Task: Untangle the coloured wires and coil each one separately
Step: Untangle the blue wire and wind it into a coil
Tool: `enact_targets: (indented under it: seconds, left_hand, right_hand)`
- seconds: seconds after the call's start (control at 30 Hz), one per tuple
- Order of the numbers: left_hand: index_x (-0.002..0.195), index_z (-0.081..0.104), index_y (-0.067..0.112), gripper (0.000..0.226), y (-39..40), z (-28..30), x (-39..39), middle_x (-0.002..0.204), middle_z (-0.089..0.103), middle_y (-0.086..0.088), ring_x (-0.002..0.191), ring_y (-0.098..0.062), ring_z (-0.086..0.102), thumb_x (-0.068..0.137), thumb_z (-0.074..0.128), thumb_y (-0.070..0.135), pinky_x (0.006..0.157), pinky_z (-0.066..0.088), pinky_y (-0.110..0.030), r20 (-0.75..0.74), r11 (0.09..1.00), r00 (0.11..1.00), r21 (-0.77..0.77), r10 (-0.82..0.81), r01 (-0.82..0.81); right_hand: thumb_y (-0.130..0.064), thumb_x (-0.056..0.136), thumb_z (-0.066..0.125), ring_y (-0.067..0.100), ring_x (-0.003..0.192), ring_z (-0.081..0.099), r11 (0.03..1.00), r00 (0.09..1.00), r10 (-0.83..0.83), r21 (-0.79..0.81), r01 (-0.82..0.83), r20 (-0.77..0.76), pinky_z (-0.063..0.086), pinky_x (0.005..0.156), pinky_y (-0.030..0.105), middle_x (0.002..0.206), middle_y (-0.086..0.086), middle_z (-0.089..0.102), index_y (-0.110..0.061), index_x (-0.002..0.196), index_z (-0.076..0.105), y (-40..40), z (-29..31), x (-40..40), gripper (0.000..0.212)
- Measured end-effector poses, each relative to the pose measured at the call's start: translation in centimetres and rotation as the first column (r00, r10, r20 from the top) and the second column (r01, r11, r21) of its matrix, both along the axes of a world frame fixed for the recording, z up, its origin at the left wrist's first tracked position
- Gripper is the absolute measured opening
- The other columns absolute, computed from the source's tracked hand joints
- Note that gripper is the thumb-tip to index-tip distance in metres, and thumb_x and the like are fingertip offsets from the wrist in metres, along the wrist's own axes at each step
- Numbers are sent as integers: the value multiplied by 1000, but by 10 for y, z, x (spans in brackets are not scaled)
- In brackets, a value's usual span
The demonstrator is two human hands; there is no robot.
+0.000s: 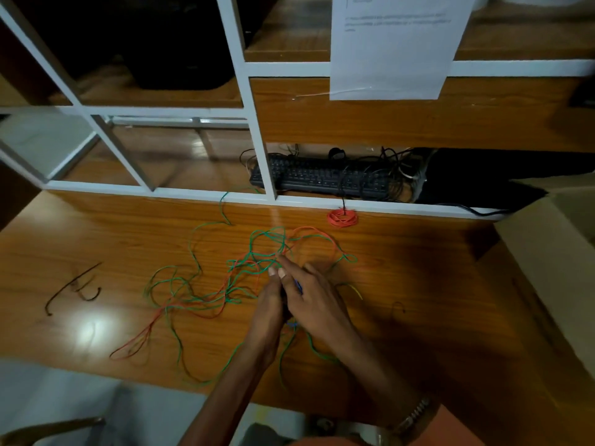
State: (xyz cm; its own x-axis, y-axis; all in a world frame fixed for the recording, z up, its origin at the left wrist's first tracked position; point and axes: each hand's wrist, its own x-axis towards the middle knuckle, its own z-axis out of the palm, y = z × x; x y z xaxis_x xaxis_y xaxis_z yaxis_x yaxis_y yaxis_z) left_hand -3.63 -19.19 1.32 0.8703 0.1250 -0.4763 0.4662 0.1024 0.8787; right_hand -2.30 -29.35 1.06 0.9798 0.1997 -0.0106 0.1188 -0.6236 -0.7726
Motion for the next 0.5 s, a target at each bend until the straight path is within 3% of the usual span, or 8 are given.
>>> enact_targets:
  seconds: [0.1, 0.17, 0.2, 0.27, 0.37, 0.43, 0.5]
  left_hand:
    - [114, 72, 18, 52, 16, -6, -5, 115, 77, -19, 108, -29, 75, 114, 28, 46, 97, 59, -51, -16, 999, 1000, 42, -19, 20]
    - [120, 71, 7, 56, 24, -8, -12, 97, 79, -12, 89, -23, 77, 114, 28, 44, 75, 63, -40, -22, 995, 999, 87, -39, 41]
    - [117, 69, 2, 57, 26, -11, -16, 82, 76, -6, 72, -16, 74, 115, 27, 42, 60, 57, -31, -25, 996, 999, 79, -35, 37]
    - [105, 65, 3, 52, 27, -15, -25, 60, 66, 5, 49, -5, 61, 115, 27, 37, 45, 45, -19, -47, 999, 998, 27, -28, 29]
    - [97, 68, 9, 48, 34, -29, -36, 69, 71, 1, 56, -6, 66, 115, 33, 36, 50, 49, -20, -69, 998, 996, -38, 52, -55]
    - [93, 69, 12, 50, 41, -37, -44, 80, 71, -8, 68, -20, 68, 112, 37, 46, 59, 50, -28, -102, 988, 985, -57, 136, -142]
    - [79, 59, 16, 51, 47, -44, -53, 60, 54, -2, 59, -21, 50, 111, 39, 52, 59, 37, -32, -129, 976, 971, -48, 202, -210]
  right_hand:
    - [-60, 104, 32, 18, 138, 50, 995, 996, 59, 87, -53, -68, 43, 113, 39, 148, 2, 56, -51, 151, 38, 7, -9, -1, 49]
    - [-69, 100, 28, 13, 134, 55, 988, 990, 84, 141, -67, -117, 44, 112, 39, 140, -4, 63, -42, 141, 54, 14, -13, -2, 56]
    - [-74, 98, 28, 13, 126, 61, 987, 987, 85, 149, -64, -138, 47, 108, 41, 129, -3, 69, -36, 131, 62, 18, -13, -4, 61]
    - [-75, 97, 29, 11, 113, 67, 987, 983, 75, 153, -49, -169, 50, 101, 41, 112, -2, 73, -31, 116, 70, 24, -11, -8, 63]
    - [-60, 104, 36, 5, 125, 60, 976, 964, 142, 192, -99, -224, 43, 112, 31, 129, -4, 70, -31, 135, 66, 33, -12, -18, 52]
    - [-52, 109, 35, -1, 135, 48, 962, 938, 194, 244, -124, -287, 32, 117, 21, 145, -8, 59, -27, 144, 58, 36, -13, -25, 49]
    - [-46, 110, 34, -3, 129, 47, 963, 911, 152, 264, -50, -383, 30, 111, 16, 138, -13, 58, -21, 143, 59, 29, -20, -32, 48]
